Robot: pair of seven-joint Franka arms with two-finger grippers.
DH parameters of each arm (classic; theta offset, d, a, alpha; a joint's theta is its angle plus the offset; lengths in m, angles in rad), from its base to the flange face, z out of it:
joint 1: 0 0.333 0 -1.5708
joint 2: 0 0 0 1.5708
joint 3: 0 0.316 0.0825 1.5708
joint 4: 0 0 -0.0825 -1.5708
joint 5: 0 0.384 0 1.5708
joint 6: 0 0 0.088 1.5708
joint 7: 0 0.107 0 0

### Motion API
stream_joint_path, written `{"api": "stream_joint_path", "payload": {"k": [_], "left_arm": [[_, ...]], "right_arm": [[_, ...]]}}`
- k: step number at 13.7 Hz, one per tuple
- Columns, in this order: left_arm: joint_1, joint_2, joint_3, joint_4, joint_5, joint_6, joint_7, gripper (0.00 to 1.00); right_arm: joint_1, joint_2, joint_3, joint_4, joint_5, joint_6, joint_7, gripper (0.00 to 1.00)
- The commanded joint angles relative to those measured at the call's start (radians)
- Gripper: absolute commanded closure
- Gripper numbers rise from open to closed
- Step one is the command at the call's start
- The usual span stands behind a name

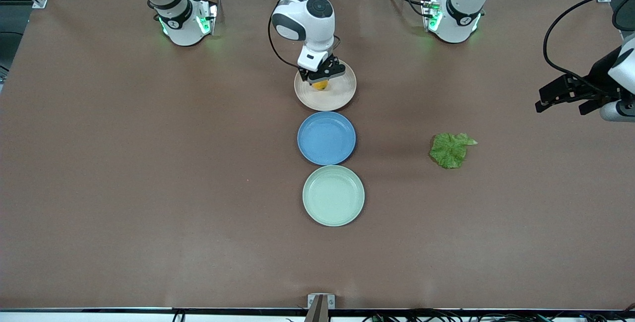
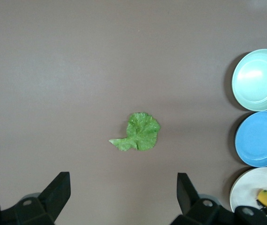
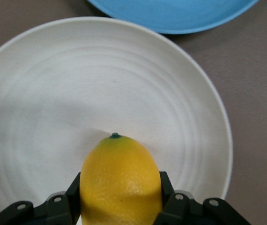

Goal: Pick lemon and lettuce from plates
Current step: 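Lift the lemon off the white plate and carry it away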

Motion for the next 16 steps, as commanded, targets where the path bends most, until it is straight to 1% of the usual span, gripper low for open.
{"api": "stream_joint_path", "payload": {"k": [1,2,3,4,6,7,9,11,12,13,14,16], "left_arm": [[0.003,-0.051,-0.008,-0.053,0.021,-0.005,-0.008,0.00],[0.004,-0.065,-0.010,-0.064,0.021,-0.005,-0.008,0.00],[0.003,-0.068,-0.008,-0.065,0.021,-0.005,-0.006,0.00],[0.003,-0.068,-0.010,-0.065,0.021,-0.004,-0.006,0.00],[0.003,-0.066,-0.008,-0.062,0.021,-0.004,-0.006,0.00],[0.003,-0.066,-0.008,-0.062,0.021,-0.002,-0.005,0.00],[-0.002,-0.065,-0.007,-0.062,0.021,0.004,-0.005,0.00],[-0.034,-0.063,0.010,-0.061,0.024,0.005,-0.005,0.00],[-0.063,-0.063,0.039,-0.061,0.027,0.005,-0.005,0.00],[-0.095,-0.065,0.073,-0.059,0.027,0.005,-0.006,0.00],[-0.106,-0.063,0.087,-0.059,0.027,0.005,-0.006,0.00],[-0.117,-0.063,0.093,-0.059,0.029,0.005,-0.005,0.00]], "right_arm": [[-0.119,-0.153,0.000,-0.004,-0.001,-0.144,0.001,1.00],[-0.167,-0.215,0.000,-0.003,0.024,-0.198,-0.018,1.00],[-0.222,-0.270,-0.006,-0.001,0.086,-0.249,-0.059,1.00],[-0.297,-0.309,-0.009,0.003,0.129,-0.310,-0.118,1.00],[-0.455,-0.335,-0.010,0.029,0.134,-0.416,-0.217,1.00],[-0.550,-0.333,-0.010,0.030,0.134,-0.427,-0.273,1.00],[-0.705,-0.308,-0.010,0.028,0.128,-0.404,-0.399,1.00],[-0.825,-0.214,-0.010,0.025,0.123,-0.302,-0.534,1.00],[-0.877,-0.165,-0.010,0.028,0.123,-0.244,-0.586,1.00],[-0.913,-0.125,-0.010,0.029,0.124,-0.185,-0.643,1.00],[-0.930,-0.091,-0.010,0.031,0.124,-0.135,-0.680,1.00],[-0.965,-0.032,-0.009,0.037,0.126,-0.053,-0.737,1.00]]}}
